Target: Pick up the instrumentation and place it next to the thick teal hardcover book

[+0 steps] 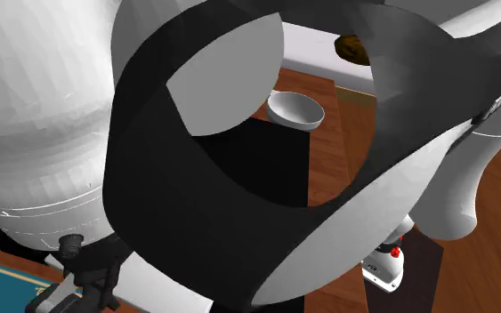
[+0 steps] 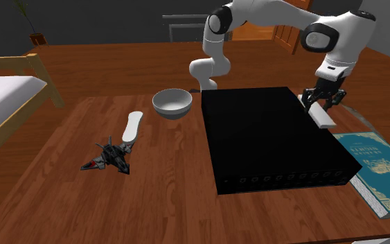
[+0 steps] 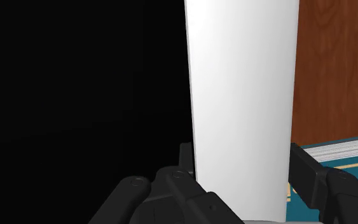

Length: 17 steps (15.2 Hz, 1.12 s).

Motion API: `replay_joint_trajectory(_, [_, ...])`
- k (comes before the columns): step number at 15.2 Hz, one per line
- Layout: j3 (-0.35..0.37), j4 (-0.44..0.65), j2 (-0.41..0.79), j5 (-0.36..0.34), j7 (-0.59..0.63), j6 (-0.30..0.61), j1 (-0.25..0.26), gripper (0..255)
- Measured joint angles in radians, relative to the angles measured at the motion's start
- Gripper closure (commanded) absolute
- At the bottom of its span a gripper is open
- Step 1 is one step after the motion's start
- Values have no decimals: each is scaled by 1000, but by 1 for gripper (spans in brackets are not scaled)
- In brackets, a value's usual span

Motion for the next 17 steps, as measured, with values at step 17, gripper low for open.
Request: replay_joint_trajectory(17, [19, 628, 461, -231, 336, -211, 430, 255])
